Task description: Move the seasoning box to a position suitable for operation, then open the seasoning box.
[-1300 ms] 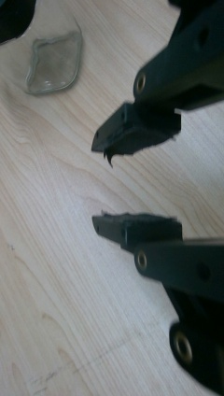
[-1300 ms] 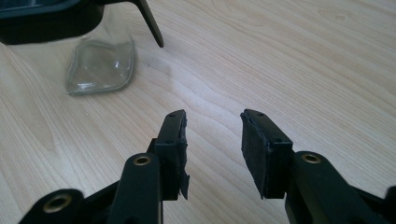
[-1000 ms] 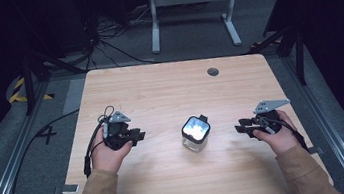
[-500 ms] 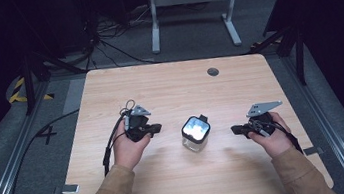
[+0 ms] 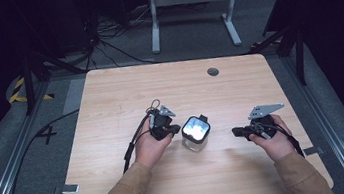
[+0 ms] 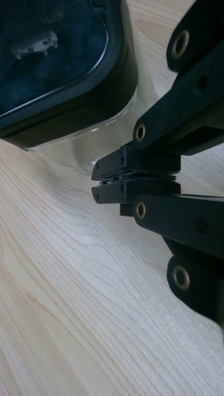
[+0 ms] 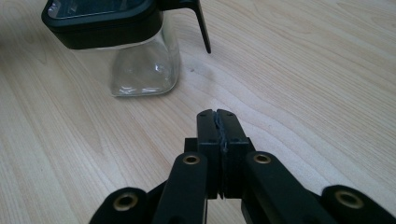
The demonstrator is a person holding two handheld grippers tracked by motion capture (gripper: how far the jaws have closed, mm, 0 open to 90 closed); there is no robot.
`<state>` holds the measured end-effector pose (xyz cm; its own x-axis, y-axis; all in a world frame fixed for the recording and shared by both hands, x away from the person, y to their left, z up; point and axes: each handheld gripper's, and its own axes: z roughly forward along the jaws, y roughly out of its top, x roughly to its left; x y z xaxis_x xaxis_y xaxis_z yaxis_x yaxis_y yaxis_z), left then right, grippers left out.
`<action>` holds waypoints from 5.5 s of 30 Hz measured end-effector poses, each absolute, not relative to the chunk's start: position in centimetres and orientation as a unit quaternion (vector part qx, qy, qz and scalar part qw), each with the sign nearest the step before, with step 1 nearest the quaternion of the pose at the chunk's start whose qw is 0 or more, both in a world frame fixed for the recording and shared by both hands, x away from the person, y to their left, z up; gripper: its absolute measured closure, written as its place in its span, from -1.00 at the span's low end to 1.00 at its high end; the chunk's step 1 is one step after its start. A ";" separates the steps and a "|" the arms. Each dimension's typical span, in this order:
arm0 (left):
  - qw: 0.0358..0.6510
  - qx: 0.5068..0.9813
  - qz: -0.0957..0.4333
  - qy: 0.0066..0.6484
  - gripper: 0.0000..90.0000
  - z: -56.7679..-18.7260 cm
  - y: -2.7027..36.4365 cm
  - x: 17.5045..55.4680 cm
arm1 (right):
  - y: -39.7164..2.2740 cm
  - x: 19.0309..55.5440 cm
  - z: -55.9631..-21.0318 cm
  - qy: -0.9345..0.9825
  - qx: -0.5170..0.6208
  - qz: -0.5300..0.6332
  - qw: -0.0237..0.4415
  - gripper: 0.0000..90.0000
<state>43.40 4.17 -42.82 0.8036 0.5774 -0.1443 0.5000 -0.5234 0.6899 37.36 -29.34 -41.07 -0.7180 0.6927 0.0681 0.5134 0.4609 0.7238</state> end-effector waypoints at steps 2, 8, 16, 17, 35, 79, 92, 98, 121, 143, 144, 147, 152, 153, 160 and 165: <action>0.382 0.871 0.049 0.307 0.93 -42.8 4.1 43.3 | -29.4 37.4 -41.1 0.845 0.356 0.380 0.120 1.00; 0.383 0.875 0.042 0.295 0.96 -42.7 3.8 42.9 | -29.3 37.4 -41.2 0.847 0.354 0.379 0.117 0.99; 0.382 0.876 0.025 0.293 0.95 -42.7 3.7 42.4 | -29.7 37.3 -41.1 0.844 0.359 0.382 0.116 0.99; 0.381 0.877 0.021 0.292 0.95 -42.7 3.6 42.2 | -29.7 37.3 -41.1 0.844 0.359 0.382 0.116 0.99; 0.365 0.902 -0.002 0.232 0.90 -42.5 0.8 39.5 | -30.4 37.3 -40.9 0.839 0.364 0.388 0.116 0.99; 0.359 0.881 0.012 0.307 0.58 -38.9 9.5 39.0 | -23.2 44.1 -36.9 0.867 0.247 0.426 0.072 1.00; 0.365 0.877 0.016 0.311 0.60 -38.9 9.8 38.8 | -23.3 44.8 -37.9 0.868 0.254 0.421 0.066 1.00; 0.363 0.879 0.014 0.310 0.60 -39.0 9.7 38.8 | -23.4 44.8 -37.9 0.869 0.251 0.422 0.063 0.99; 0.363 0.880 0.015 0.305 0.59 -38.9 9.6 38.7 | -23.2 45.1 -37.8 0.872 0.249 0.417 0.063 1.00; 0.367 0.878 0.014 0.306 0.59 -39.0 9.3 38.7 | -23.5 45.5 -37.6 0.871 0.270 0.410 0.036 1.00; 0.367 0.878 0.013 0.307 0.59 -39.1 9.3 38.6 | -23.6 45.5 -37.6 0.870 0.270 0.411 0.033 1.00; 0.367 0.879 0.013 0.305 0.59 -39.1 9.2 38.6 | -23.6 45.5 -37.7 0.869 0.272 0.411 0.031 1.00; 0.363 0.881 0.012 0.304 0.59 -39.0 9.1 38.5 | -23.7 45.6 -37.7 0.869 0.272 0.412 0.029 1.00; 0.365 0.880 0.012 0.303 0.59 -39.0 9.0 38.5 | -23.7 45.6 -37.7 0.870 0.271 0.412 0.029 1.00; 0.367 0.881 0.010 0.299 0.59 -39.0 8.6 38.4 | -23.7 45.6 -37.7 0.870 0.272 0.411 0.029 1.00; 0.369 0.881 0.010 0.295 0.60 -38.9 8.4 38.4 | -23.7 45.7 -37.7 0.871 0.270 0.409 0.034 1.00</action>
